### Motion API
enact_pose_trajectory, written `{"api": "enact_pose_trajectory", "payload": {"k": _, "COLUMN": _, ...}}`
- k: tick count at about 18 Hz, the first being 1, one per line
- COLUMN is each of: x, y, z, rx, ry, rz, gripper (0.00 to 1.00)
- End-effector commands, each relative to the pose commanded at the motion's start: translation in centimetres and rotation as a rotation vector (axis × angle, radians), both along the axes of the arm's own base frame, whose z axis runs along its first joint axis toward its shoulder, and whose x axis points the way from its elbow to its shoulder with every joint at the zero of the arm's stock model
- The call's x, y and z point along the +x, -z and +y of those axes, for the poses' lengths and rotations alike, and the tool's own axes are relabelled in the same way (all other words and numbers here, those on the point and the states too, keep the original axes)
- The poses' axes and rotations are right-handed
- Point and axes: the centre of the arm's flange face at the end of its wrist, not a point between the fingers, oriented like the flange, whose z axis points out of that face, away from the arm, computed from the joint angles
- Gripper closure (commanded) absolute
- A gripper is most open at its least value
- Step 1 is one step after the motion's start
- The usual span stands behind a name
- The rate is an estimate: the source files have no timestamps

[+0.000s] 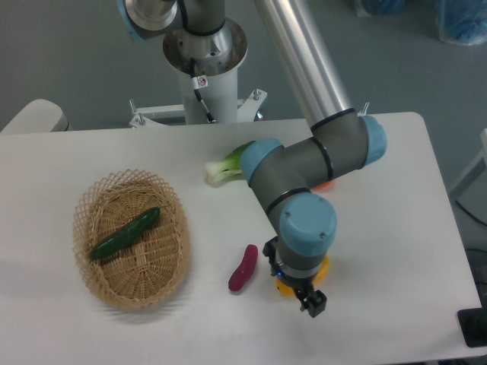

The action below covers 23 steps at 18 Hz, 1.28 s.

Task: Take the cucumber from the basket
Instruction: 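Move the gripper from the vegetables over to the wicker basket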

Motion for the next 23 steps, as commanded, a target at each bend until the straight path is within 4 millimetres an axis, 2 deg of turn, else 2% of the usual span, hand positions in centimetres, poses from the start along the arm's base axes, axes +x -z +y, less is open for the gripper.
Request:
{"api": "enact_pose_trajectory", "payload": {"k": 2, "x": 0.6, "y": 0.0, "z": 0.0, "rx": 0.003, "ry": -0.029, "rz": -0.010, "gripper": 0.00}}
{"api": "enact_pose_trajectory", "payload": {"k": 5, "x": 2.8, "y": -0.2, "z": 1.1, "rx": -0.001, "ry": -0.041, "rz": -0.011, "gripper": 0.00}}
{"api": "enact_pose_trajectory", "payload": {"k": 7, "x": 4.0, "y": -0.3, "z": 1.0, "rx": -0.004, "ry": -0.095, "rz": -0.022, "gripper": 0.00}}
{"api": "enact_pose_trajectory", "payload": {"k": 9, "x": 6.4, "y": -0.3, "z": 1.3, "rx": -0.002, "ry": -0.099, "rz": -0.045, "gripper": 0.00}}
{"api": "enact_pose_trajectory", "payload": {"k": 13, "x": 11.0, "y": -1.3, "z": 0.4, "rx": -0.011, "ry": -0.107, "rz": -0.058, "gripper": 0.00}}
{"api": "enact_pose_trajectory", "payload": {"k": 15, "x": 14.1, "y": -2.1, "z": 0.6, "rx": -0.013, "ry": -0.097, "rz": -0.059, "gripper": 0.00}}
{"api": "enact_pose_trajectory", "payload": {"k": 18, "x": 18.3, "y": -1.8, "z": 0.3, "rx": -0.015, "ry": -0.132, "rz": -0.093, "gripper": 0.00}}
{"api": "enact_pose_trajectory", "payload": {"k": 23, "x": 25.4, "y": -1.1, "z": 1.4, "rx": -0.041, "ry": -0.122, "rz": -0.106, "gripper": 0.00}}
